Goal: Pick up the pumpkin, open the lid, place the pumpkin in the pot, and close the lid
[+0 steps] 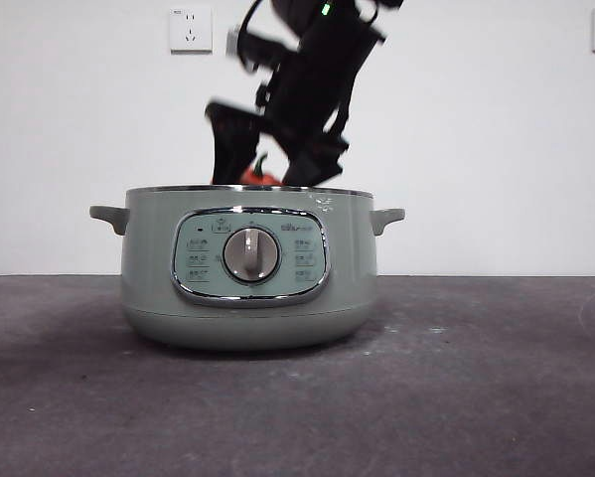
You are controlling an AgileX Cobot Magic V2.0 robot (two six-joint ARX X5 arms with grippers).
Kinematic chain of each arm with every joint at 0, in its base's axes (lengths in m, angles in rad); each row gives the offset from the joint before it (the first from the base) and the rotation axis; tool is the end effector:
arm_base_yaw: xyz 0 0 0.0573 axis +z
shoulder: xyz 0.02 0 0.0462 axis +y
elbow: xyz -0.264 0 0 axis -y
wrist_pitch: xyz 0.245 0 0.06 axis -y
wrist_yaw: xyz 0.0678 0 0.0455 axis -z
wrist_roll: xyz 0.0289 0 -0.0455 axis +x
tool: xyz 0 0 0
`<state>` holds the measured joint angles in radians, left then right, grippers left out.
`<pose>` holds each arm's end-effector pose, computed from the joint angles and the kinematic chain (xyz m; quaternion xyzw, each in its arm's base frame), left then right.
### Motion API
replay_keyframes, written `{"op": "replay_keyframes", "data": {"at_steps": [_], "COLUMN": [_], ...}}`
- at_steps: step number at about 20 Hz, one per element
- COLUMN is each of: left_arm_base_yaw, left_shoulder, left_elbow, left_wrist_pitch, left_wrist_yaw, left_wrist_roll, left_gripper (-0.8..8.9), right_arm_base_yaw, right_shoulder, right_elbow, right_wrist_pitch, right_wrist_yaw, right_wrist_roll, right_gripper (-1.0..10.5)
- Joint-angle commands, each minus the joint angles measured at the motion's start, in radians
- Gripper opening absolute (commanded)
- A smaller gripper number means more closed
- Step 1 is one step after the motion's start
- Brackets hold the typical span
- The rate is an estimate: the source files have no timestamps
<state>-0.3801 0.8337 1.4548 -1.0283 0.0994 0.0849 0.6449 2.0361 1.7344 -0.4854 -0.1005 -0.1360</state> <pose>0.0877 -0.0381 0.4521 0.0686 0.1902 -0.2408 0.9493 0.3646 0.2779 0.2555 -0.1613 0.3456 0.3606 0.8512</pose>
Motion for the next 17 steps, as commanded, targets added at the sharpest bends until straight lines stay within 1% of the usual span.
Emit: {"op": "replay_keyframes", "data": {"at_steps": [1,4,6,7,10,11,12,13,14,17], "left_arm_base_yaw": [0.002,0.002,0.002,0.002,0.002,0.002,0.002,0.002,0.002,0.002], "left_shoulder": [-0.01,-0.01,-0.01,-0.01,-0.01,-0.01,-0.01,-0.01,-0.01,-0.007], "left_elbow": [0.007,0.007,0.007,0.007,0.007,0.007,0.007,0.007,0.007,0.007], "left_wrist_pitch": [0.037,0.036,0.035,0.035,0.035,0.035,0.035,0.035,0.035,0.037], "left_wrist_yaw": [0.005,0.006,0.006,0.006,0.007,0.008,0.008,0.009,0.009,0.009], "left_wrist_roll": [-0.006,-0.006,-0.006,-0.005,-0.005,-0.005,-0.005,-0.005,-0.003,-0.002], "left_gripper": [-0.09,-0.09,-0.09,-0.09,-0.09,-0.09,-0.09,-0.09,-0.09,-0.09], "right_arm_base_yaw": [0.006,0.011,0.013,0.013,0.016,0.018,0.018,0.018,0.019,0.017], "right_shoulder": [0.046,0.072,0.08,0.084,0.087,0.087,0.087,0.087,0.086,0.056], "right_elbow": [0.004,0.004,0.004,0.004,0.004,0.004,0.004,0.004,0.004,0.01], "right_wrist_pitch": [0.006,-0.002,-0.034,-0.059,-0.096,-0.098,-0.099,-0.098,-0.098,-0.095], "right_wrist_yaw": [0.006,0.01,0.029,0.029,0.028,0.027,0.028,0.028,0.028,0.03], "right_wrist_roll": [-0.022,-0.023,-0.024,-0.037,-0.038,-0.038,-0.037,-0.036,-0.024,-0.011], "right_gripper": [-0.1,-0.1,-0.1,-0.1,0.0,0.9,2.9,5.6,6.8,6.7]}}
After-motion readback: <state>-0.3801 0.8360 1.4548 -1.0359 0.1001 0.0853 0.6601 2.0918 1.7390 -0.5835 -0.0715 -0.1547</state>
